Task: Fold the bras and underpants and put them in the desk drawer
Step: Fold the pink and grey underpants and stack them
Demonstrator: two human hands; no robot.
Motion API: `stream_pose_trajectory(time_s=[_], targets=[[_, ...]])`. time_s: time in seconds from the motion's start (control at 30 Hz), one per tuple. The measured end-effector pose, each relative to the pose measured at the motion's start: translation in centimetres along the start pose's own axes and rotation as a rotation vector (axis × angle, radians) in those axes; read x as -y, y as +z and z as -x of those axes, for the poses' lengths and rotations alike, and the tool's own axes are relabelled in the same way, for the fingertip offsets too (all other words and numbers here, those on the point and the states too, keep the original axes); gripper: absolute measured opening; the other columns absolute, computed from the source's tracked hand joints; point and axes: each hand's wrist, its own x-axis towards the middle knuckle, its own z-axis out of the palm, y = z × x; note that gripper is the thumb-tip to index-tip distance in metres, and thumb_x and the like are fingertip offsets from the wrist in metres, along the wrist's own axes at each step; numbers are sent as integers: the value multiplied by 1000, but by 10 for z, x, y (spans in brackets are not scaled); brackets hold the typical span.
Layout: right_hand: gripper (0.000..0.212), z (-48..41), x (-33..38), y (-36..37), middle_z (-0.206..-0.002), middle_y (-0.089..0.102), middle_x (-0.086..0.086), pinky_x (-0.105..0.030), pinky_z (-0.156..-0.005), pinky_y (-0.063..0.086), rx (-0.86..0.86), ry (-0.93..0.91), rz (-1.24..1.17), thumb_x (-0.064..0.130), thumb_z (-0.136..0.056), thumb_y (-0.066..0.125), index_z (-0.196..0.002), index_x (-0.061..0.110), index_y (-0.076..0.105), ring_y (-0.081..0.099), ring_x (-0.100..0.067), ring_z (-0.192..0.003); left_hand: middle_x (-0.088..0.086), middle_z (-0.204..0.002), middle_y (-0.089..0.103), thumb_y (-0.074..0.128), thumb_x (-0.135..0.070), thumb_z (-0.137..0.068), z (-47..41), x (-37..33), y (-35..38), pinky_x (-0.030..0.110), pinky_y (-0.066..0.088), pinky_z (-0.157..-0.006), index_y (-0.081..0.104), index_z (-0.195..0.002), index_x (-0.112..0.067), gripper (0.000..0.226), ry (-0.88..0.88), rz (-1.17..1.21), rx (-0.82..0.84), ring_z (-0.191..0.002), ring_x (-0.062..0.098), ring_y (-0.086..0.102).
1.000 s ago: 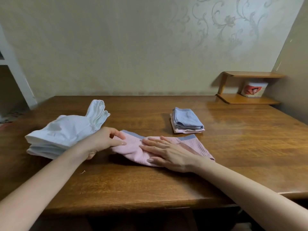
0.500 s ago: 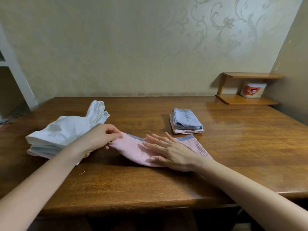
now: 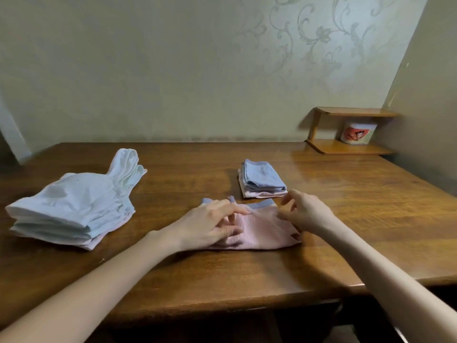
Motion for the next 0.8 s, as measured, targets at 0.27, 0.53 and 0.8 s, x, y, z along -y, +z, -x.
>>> stream_pose_trajectory(time_s=[0.27,0.53,0.8], targets=[[31,-1,19,-2,-82,58,-3,-22,-49,45,168,-43,-431,6,-80,62,-106,24,60,54,-14,-64,-19,-155,-2,18,-61,-87,12,14,8,29,-16,-112,15,-147,-38,64,35,-120,291,-140,-5,-10],[36,8,91,0,-82,59,-9,-22,-51,54,336,-291,-810,-3,-82,65,-115,9,57,63,-16,-57,14,-100,68,38,-45,-96,8,2,-20,34,54,-75,52,-110,-15,36,-546,874,-353,-85,23,68],[16,-3,86,17,-93,71,-8,-31,-73,57,69,-420,-714,3,-87,59,-101,7,65,69,-19,-83,10,-98,67,61,-2,-86,16,12,-15,30,50,-83,48,-115,-20,37,-619,835,-291,-97,19,62]])
